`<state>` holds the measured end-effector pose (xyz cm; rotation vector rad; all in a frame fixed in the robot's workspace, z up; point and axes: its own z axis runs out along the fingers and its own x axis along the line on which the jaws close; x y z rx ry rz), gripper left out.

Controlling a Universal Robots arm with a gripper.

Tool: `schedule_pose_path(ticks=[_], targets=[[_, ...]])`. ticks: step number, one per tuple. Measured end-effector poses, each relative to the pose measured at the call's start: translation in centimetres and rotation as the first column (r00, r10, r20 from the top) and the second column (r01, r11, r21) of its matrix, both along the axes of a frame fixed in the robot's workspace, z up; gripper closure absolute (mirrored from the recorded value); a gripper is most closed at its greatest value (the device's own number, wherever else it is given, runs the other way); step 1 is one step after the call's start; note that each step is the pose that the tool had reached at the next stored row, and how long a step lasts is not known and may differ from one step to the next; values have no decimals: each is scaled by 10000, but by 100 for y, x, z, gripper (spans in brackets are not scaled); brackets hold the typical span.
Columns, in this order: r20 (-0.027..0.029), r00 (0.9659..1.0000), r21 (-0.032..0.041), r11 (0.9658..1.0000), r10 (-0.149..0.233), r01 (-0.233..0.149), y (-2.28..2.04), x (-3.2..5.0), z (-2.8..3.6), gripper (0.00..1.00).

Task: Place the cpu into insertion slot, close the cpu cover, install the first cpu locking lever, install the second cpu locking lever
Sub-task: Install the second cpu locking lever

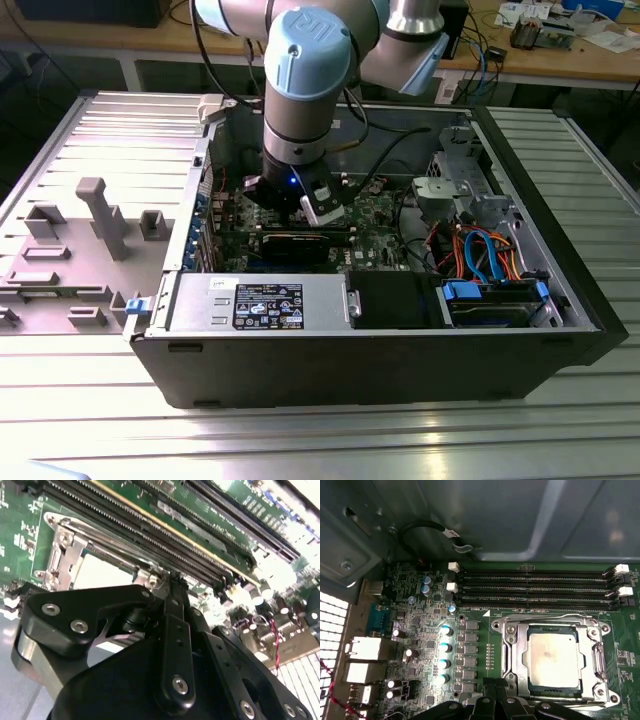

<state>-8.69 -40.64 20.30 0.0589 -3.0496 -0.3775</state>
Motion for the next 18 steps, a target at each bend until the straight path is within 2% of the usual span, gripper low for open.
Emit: schedule_pose_path(ticks=[2, 4, 5, 18], targets=[[0, 10000, 0, 10000, 1, -1, 0, -2, 42, 89], [-1, 10000, -1, 10000, 0, 0, 0, -3, 122, 89], [0, 10000, -1, 10000, 0, 0, 0, -4, 137, 89], [-1, 10000, -1, 10000, 0, 0, 0, -4, 152, 89]])
